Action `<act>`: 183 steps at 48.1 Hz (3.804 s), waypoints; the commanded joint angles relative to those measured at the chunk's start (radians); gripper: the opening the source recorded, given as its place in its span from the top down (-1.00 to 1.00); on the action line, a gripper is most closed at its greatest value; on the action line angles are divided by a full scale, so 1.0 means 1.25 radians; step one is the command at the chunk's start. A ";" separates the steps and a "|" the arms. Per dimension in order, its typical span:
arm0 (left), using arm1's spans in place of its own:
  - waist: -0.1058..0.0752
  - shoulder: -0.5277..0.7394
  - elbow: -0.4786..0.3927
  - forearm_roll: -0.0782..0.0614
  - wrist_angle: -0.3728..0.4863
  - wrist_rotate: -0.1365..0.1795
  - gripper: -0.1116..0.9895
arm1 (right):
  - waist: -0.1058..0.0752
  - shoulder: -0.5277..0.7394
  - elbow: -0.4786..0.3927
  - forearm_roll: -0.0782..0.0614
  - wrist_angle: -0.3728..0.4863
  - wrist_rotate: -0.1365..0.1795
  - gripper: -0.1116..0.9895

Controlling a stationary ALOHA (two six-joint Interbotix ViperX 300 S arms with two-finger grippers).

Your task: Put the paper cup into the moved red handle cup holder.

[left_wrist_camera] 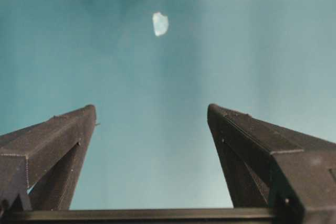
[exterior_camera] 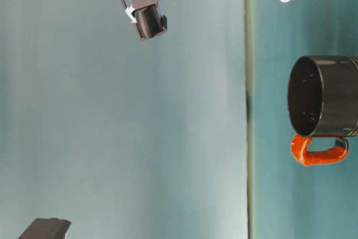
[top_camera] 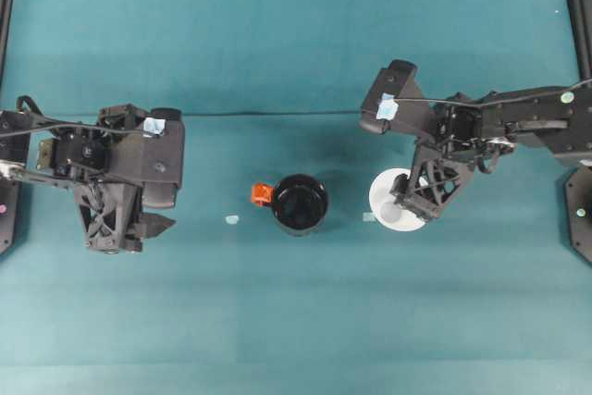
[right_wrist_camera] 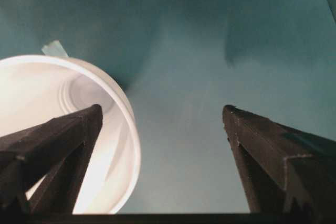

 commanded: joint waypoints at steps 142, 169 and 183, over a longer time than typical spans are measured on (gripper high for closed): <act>-0.002 -0.064 0.048 0.000 -0.137 -0.026 -0.90 | 0.043 0.178 -0.481 0.039 0.239 -0.002 0.98; -0.002 -0.065 0.048 0.000 -0.137 -0.027 -0.90 | 0.047 0.258 -0.468 0.037 0.225 -0.009 0.98; -0.002 -0.065 0.048 0.000 -0.137 -0.026 -0.90 | 0.048 0.263 -0.468 0.037 0.228 -0.025 0.98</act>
